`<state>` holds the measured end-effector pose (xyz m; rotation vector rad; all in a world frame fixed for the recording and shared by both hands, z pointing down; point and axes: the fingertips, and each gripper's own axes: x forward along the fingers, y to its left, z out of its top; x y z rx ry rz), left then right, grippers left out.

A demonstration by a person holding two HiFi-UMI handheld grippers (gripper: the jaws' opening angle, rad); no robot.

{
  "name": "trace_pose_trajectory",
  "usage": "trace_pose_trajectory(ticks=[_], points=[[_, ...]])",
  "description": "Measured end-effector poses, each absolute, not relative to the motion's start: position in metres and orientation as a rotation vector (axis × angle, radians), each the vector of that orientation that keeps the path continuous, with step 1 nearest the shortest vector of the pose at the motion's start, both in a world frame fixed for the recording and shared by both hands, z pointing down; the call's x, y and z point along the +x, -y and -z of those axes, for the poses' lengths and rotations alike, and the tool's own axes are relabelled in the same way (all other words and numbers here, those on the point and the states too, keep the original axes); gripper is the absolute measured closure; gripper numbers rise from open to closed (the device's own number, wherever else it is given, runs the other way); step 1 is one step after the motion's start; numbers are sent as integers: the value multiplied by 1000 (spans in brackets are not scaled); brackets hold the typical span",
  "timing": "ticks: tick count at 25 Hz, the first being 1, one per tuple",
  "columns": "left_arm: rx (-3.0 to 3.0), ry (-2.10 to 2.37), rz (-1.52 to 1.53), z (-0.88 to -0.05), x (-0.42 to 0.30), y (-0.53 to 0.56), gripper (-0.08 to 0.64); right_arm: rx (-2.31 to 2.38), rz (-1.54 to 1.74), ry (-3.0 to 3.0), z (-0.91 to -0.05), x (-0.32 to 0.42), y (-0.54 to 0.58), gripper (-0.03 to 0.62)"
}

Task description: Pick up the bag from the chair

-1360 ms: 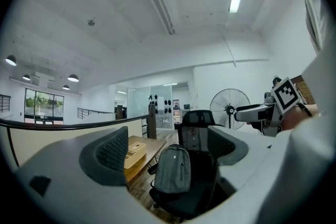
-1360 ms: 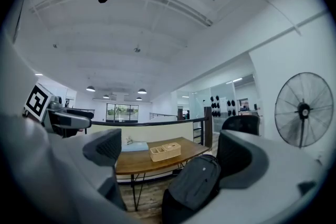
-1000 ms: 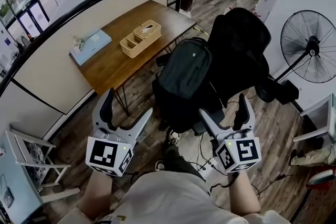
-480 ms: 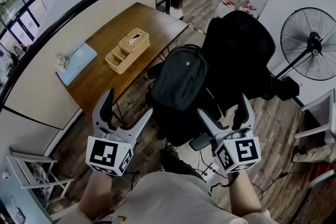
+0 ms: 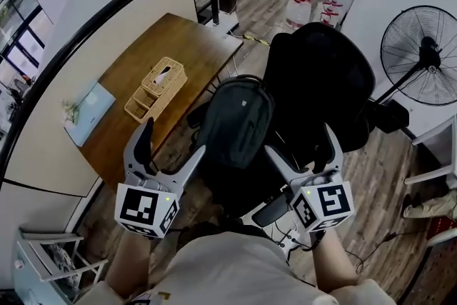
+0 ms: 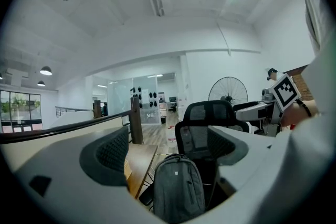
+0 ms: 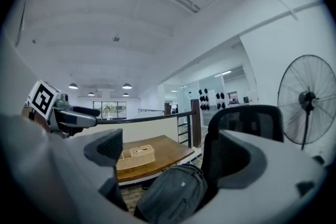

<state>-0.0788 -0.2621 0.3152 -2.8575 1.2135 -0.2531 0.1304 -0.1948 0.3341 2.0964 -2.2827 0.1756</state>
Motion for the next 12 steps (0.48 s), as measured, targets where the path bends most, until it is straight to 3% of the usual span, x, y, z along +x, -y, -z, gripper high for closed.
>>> trace_pose_trajectory(ticks=[12], points=[[-2884,-1115,330,-331,-37,304,110,2165,-221,2213,-345,171,220,37]])
